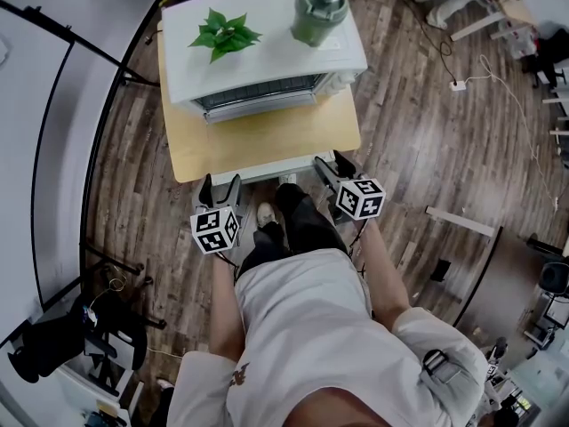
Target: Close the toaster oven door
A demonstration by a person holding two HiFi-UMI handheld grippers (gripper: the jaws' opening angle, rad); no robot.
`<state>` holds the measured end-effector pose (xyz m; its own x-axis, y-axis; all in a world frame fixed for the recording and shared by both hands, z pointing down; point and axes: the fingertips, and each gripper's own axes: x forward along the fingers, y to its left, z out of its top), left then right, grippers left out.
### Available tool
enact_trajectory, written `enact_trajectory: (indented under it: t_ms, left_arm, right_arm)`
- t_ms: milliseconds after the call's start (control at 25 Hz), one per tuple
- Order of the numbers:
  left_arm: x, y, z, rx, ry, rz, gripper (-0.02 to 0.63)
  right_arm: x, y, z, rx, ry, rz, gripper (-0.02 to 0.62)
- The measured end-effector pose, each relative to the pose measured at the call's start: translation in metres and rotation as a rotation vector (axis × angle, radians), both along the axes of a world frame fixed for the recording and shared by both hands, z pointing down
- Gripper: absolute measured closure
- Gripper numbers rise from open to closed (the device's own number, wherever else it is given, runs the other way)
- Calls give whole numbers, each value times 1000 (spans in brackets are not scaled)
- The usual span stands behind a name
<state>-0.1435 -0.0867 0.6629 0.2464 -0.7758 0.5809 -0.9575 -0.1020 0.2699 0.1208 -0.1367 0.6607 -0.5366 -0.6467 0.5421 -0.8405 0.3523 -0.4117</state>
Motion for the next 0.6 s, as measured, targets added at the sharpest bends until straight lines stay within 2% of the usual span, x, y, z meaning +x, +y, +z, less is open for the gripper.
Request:
enact_trajectory:
  t_ms: [600]
  left_arm:
    - [-4,-15,-33,79,-17,-2,288]
  right_arm:
    - [-2,-14,-29,48,-75,46,345]
